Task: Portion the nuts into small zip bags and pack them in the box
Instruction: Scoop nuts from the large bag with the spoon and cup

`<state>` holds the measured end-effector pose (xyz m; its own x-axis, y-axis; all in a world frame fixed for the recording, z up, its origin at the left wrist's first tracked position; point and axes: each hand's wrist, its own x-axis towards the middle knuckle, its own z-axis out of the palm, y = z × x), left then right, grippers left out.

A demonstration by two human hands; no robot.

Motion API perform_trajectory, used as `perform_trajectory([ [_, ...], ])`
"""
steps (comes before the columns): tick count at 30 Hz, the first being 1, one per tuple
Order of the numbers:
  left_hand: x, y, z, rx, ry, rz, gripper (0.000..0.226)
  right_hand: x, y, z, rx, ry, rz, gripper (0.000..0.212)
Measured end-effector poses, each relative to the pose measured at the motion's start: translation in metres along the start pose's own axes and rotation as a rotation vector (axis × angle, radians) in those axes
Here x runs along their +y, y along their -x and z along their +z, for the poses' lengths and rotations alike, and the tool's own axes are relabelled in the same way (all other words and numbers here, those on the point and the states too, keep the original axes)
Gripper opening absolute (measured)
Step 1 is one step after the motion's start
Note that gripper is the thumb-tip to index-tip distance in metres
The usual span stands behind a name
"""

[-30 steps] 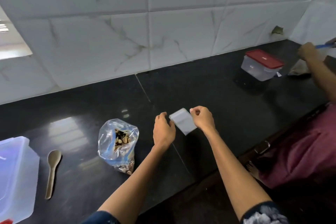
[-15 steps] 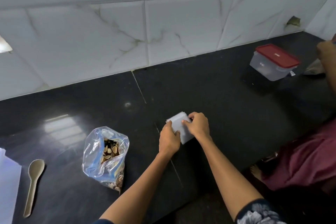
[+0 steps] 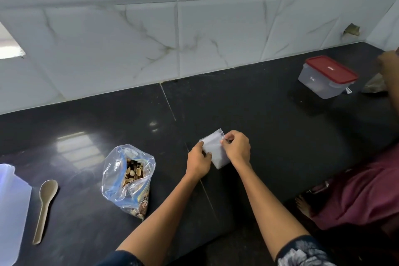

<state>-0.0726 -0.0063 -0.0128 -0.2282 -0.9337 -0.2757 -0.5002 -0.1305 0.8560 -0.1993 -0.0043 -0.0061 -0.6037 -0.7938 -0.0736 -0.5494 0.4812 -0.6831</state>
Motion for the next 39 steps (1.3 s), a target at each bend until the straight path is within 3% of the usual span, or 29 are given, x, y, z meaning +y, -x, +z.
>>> perform_trajectory([
  [6,0.009,0.004,-0.014,0.109,0.165,0.034,0.049,-0.013,0.013,-0.026,-0.067,-0.218,0.017,0.010],
  [12,0.029,0.027,-0.055,0.222,0.512,0.131,0.046,-0.063,0.042,-0.050,-0.279,-0.577,-0.010,0.009],
  [18,0.037,0.064,-0.111,0.371,0.677,0.211,0.019,-0.107,0.078,-0.045,-0.460,-0.714,-0.060,0.009],
  [22,0.021,0.085,-0.140,0.481,0.696,0.201,0.015,-0.129,0.100,-0.026,-0.514,-0.598,-0.142,0.013],
  [28,-0.020,0.115,-0.180,0.623,0.710,0.123,0.006,-0.160,0.130,0.017,-0.409,-0.453,-0.368,0.032],
  [30,-0.032,0.124,-0.190,0.646,0.711,0.112,0.004,-0.171,0.140,0.029,-0.418,-0.358,-0.531,0.032],
  [33,-0.047,0.138,-0.205,0.653,0.661,0.105,0.011,-0.186,0.155,0.040,-0.578,-0.248,-0.735,0.026],
  [36,-0.059,0.147,-0.219,0.644,0.554,0.096,0.011,-0.195,0.165,0.050,-0.706,-0.128,-0.783,0.013],
  [39,-0.063,0.151,-0.225,0.755,0.518,0.094,0.019,-0.198,0.173,0.063,-0.654,-0.137,-0.773,0.014],
])
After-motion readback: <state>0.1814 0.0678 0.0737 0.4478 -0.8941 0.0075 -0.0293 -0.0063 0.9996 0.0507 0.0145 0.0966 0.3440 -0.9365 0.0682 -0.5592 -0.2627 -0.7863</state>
